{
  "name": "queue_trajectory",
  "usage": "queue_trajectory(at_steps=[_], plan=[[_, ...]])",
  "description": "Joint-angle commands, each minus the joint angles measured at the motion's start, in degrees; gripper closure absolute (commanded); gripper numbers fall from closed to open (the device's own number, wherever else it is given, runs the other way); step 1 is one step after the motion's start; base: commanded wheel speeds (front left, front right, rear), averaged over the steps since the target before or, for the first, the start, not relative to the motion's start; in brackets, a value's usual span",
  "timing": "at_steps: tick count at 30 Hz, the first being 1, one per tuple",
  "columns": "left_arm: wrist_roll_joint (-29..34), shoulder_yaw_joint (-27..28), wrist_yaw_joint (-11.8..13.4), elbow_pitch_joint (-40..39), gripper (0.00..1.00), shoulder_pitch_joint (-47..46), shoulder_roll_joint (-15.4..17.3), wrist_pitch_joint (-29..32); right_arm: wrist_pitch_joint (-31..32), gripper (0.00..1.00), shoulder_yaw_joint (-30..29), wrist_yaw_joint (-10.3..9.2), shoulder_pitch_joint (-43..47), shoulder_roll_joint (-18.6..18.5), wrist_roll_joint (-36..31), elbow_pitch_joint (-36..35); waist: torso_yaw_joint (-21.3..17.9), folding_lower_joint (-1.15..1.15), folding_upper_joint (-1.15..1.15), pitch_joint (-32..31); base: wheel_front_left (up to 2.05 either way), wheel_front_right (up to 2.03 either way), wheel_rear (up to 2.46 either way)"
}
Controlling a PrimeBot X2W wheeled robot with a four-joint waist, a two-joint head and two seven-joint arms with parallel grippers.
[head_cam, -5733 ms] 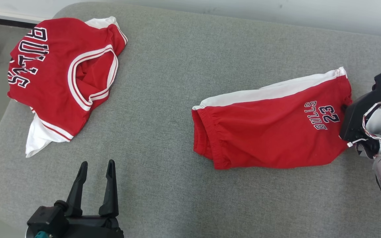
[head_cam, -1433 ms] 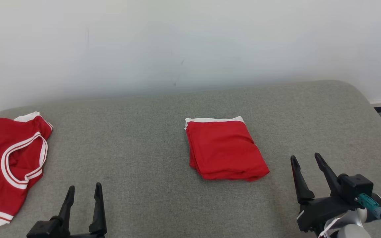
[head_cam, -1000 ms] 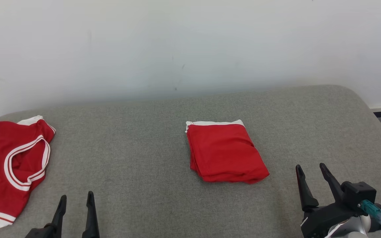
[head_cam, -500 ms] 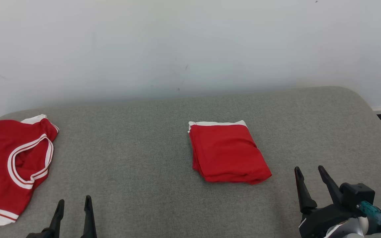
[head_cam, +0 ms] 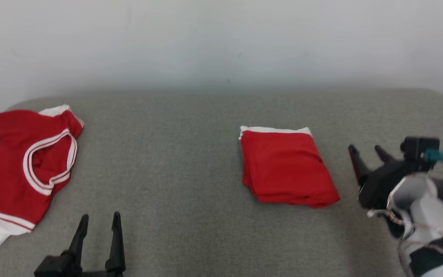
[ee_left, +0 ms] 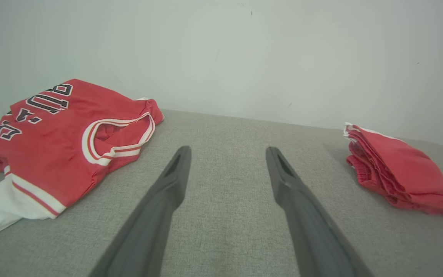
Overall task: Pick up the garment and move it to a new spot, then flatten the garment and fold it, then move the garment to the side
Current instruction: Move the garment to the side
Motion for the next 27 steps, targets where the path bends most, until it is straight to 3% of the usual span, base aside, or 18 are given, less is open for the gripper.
queue_trajectory(at_steps=[1, 9, 14, 17, 18, 19, 20, 27], plan=[[0.48, -0.15, -0.39, -0.35, 0.00, -1.58, 0.03, -0.04, 1.41, 0.00, 0.04, -0.16, -2.51, -1.19, -0.16, 1.20, 4.11, 0.00, -0.01, 4.70, 0.00, 0.00, 0.00], [-0.24, -1.49, -0.73, -0.45, 0.00, -5.39, 0.01, -0.04, 16.38, 0.00, -3.80, -0.15, -14.98, -2.36, 0.29, 16.32, 11.17, 0.00, -0.01, 11.54, 0.00, 0.00, 0.00], [-0.78, -1.70, -1.15, -0.27, 0.00, -6.41, 0.01, -0.04, 22.27, 0.00, -4.51, -0.16, -17.37, -3.68, -2.17, 21.28, 12.91, 0.00, -0.01, 13.18, 0.00, 0.00, 0.00], [-1.09, -1.96, -0.88, -0.54, 0.00, -6.52, 0.01, -0.04, 24.52, 0.00, -4.56, -0.15, -17.30, -2.48, -2.10, 22.92, 13.06, 0.00, -0.01, 13.87, 0.00, 0.00, 0.00], [-1.22, -2.01, -0.58, -0.72, 0.00, -6.54, 0.00, -0.04, 25.45, 0.18, -4.55, -0.13, -17.16, -1.85, -1.69, 23.40, 12.90, 0.00, -0.01, 14.14, 0.00, 0.00, 0.00], [-1.33, -2.11, -0.42, -0.89, 0.00, -6.65, 0.00, -0.04, 26.01, 0.75, -4.64, -0.01, -17.26, -1.63, -1.64, 23.70, 12.68, 0.00, -0.01, 14.38, 0.00, 0.00, 0.00], [-1.39, -2.10, -0.34, -0.99, 0.00, -6.81, 0.02, -0.04, 26.62, 1.00, -4.34, -0.02, -17.44, -1.85, -2.36, 23.99, 12.32, 0.00, -0.01, 14.64, 0.00, 0.00, 0.00], [-1.12, -1.43, 0.08, -2.50, 0.00, -7.30, 0.04, -0.04, 29.85, 1.00, 4.08, -0.21, -19.68, -5.20, -7.65, 20.24, 7.59, 0.00, -0.01, 15.84, 0.00, 0.00, 0.00]])
